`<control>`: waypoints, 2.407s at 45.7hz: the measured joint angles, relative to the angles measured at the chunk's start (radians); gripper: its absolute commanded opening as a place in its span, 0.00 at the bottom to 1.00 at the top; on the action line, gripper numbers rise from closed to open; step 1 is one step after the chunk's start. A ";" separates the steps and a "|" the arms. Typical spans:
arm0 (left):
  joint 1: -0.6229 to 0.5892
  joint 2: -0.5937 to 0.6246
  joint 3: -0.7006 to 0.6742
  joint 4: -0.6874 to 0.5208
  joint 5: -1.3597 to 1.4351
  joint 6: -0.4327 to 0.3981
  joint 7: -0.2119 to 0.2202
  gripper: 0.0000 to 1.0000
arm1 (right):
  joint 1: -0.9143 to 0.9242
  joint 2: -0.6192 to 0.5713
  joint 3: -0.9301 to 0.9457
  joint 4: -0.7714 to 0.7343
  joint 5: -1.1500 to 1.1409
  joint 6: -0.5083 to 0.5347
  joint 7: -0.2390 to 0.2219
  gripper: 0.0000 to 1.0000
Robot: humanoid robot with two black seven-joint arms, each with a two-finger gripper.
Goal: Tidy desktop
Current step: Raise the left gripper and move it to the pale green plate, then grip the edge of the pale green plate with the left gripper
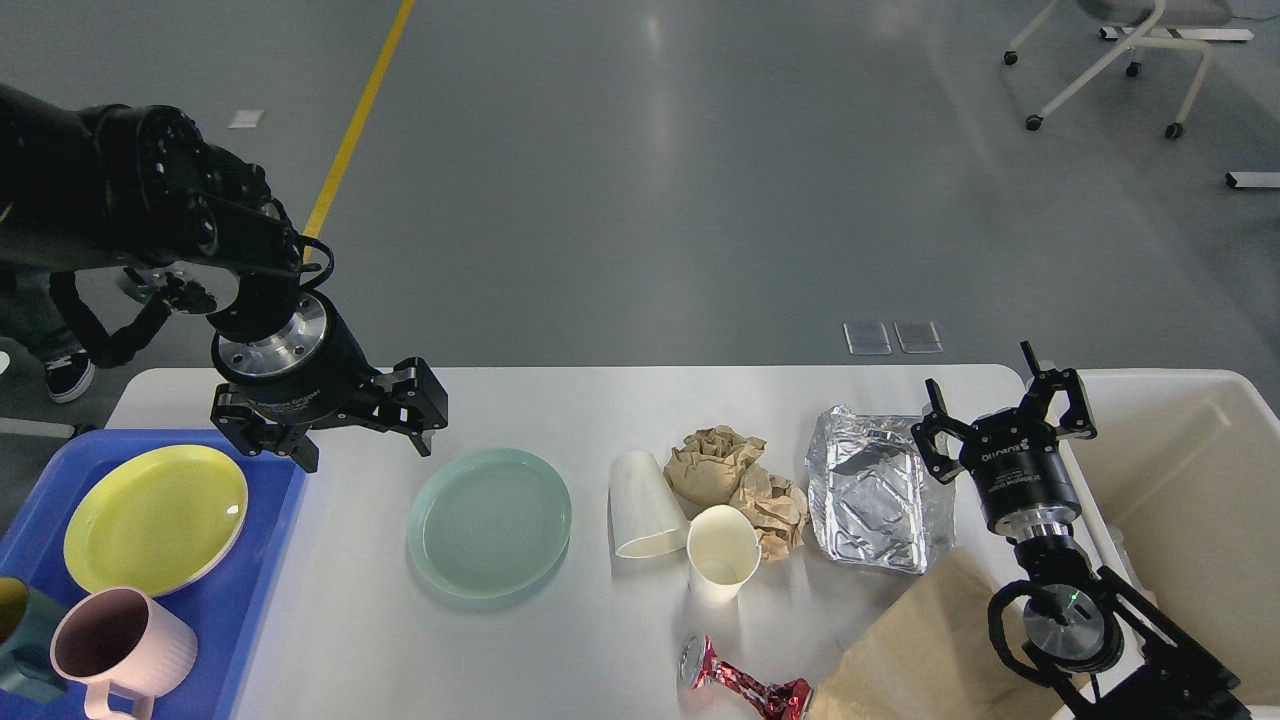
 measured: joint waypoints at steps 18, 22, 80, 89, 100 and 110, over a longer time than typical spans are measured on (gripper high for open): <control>0.392 0.079 -0.102 0.217 -0.001 0.218 -0.006 0.96 | 0.000 0.000 0.000 0.000 -0.001 0.000 0.000 1.00; 0.474 0.089 -0.144 0.278 -0.006 0.226 -0.005 0.96 | 0.000 0.000 0.000 0.000 -0.001 0.000 0.000 1.00; 0.825 0.075 -0.302 0.504 -0.083 0.402 0.011 0.84 | 0.000 0.000 0.000 0.000 -0.001 0.000 0.000 1.00; 0.825 0.072 -0.305 0.504 -0.083 0.417 0.016 0.64 | 0.000 0.000 0.000 0.000 -0.001 0.000 0.000 1.00; 0.825 0.075 -0.315 0.503 -0.084 0.409 0.020 0.50 | 0.000 0.000 0.000 0.000 0.000 0.000 0.000 1.00; 0.828 0.072 -0.321 0.502 -0.085 0.407 0.032 0.46 | 0.000 0.000 0.000 0.000 0.000 0.000 0.000 1.00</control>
